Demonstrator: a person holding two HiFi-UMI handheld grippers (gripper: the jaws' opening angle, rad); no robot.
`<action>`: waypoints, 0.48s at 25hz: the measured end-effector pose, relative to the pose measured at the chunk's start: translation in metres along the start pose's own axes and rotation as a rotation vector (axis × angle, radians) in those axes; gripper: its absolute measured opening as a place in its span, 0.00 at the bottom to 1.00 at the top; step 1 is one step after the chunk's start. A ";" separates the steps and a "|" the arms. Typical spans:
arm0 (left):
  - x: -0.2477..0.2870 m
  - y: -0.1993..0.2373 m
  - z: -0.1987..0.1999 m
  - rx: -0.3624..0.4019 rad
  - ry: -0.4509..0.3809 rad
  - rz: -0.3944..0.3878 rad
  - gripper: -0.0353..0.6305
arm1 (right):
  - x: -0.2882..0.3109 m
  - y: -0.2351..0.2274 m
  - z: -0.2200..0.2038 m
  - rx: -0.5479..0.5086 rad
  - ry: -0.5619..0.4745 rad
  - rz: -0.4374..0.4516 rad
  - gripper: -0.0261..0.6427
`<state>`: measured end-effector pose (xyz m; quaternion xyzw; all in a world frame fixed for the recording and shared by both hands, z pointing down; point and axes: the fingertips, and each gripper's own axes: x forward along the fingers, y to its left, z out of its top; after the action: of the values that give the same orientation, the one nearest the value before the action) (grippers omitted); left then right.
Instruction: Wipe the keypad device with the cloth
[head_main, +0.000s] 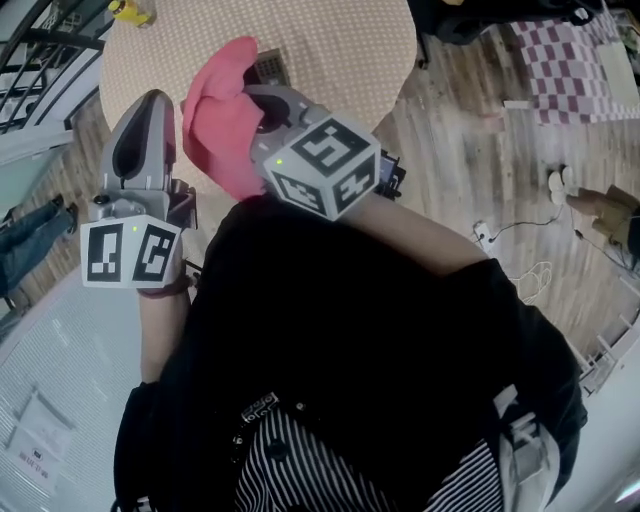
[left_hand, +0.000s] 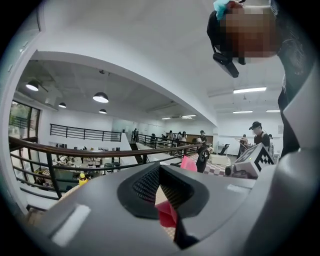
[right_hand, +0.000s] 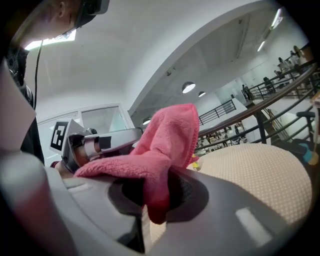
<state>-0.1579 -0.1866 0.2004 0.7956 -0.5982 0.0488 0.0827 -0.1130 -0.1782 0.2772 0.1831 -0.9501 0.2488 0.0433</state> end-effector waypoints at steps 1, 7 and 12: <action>-0.001 0.005 -0.001 0.001 0.003 0.012 0.05 | 0.003 0.000 0.000 0.007 -0.006 0.002 0.14; 0.009 0.026 -0.018 -0.018 0.031 -0.009 0.05 | 0.017 -0.008 -0.015 0.011 0.003 -0.011 0.14; 0.031 0.040 -0.009 -0.019 0.015 -0.048 0.05 | 0.020 -0.023 -0.003 0.048 -0.027 -0.067 0.14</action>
<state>-0.1870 -0.2251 0.2180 0.8084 -0.5789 0.0473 0.0958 -0.1229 -0.2020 0.2941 0.2192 -0.9377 0.2675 0.0346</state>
